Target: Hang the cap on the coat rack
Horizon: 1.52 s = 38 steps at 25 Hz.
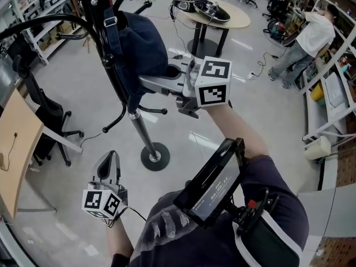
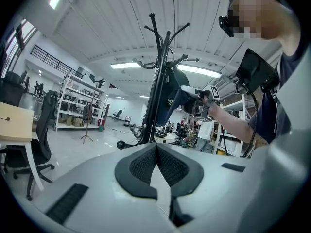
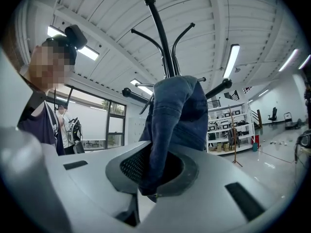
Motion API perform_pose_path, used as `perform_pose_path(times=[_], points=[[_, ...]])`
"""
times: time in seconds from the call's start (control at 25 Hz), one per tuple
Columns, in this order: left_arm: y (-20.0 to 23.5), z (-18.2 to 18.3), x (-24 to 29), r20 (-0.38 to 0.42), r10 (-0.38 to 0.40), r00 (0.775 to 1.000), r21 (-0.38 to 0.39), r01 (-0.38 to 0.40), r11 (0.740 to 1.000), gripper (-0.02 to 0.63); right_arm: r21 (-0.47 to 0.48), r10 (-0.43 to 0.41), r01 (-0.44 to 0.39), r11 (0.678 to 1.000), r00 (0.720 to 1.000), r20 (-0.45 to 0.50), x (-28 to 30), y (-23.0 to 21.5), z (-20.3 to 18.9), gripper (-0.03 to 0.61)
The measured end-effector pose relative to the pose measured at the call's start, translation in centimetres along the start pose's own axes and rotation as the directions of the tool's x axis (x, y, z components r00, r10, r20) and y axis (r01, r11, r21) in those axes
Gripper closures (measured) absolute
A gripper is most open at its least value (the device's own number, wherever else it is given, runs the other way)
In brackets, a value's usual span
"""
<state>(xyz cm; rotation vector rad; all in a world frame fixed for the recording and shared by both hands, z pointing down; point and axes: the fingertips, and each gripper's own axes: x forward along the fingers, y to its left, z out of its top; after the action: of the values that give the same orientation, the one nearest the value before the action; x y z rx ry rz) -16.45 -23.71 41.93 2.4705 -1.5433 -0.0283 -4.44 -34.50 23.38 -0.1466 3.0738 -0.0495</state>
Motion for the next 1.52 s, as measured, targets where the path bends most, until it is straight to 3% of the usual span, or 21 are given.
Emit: perform_pose_path(times=[0.52, 0.88, 1.2, 1.28, 1.48, 1.52], points=[[-0.8, -0.8, 0.9, -0.031, -0.039, 0.999, -0.016, 0.038, 0.999, 0.607, 0.041, -0.027, 0.027, 0.999, 1.000, 0.006, -0.3, -0.1, -0.5, 0.566], [-1.7, -0.8, 0.2, -0.009, 0.015, 1.000, -0.012, -0.015, 1.000, 0.606, 0.080, 0.007, -0.011, 0.997, 0.999, 0.047, -1.2, 0.1, -0.4, 0.566], [-0.6, -1.1, -0.4, -0.010, 0.055, 0.998, -0.024, -0.055, 0.998, 0.606, 0.121, -0.029, 0.015, 0.993, 0.993, 0.117, -0.8, -1.3, -0.8, 0.561], [-0.5, -1.0, -0.4, -0.011, 0.059, 0.998, -0.022, -0.059, 0.998, 0.606, 0.108, -0.042, 0.027, 0.994, 0.990, 0.135, -1.0, -1.3, -0.7, 0.533], [-1.3, -1.5, -0.4, -0.017, 0.057, 0.998, -0.025, -0.057, 0.998, 0.606, 0.082, -0.085, 0.074, 0.994, 0.987, 0.137, -2.4, -1.4, -1.0, 0.339], [-1.3, -1.6, -0.3, -0.019, 0.055, 0.998, -0.025, -0.056, 0.998, 0.606, 0.083, -0.093, 0.082, 0.993, 0.987, 0.133, -2.6, -1.5, -1.2, 0.333]])
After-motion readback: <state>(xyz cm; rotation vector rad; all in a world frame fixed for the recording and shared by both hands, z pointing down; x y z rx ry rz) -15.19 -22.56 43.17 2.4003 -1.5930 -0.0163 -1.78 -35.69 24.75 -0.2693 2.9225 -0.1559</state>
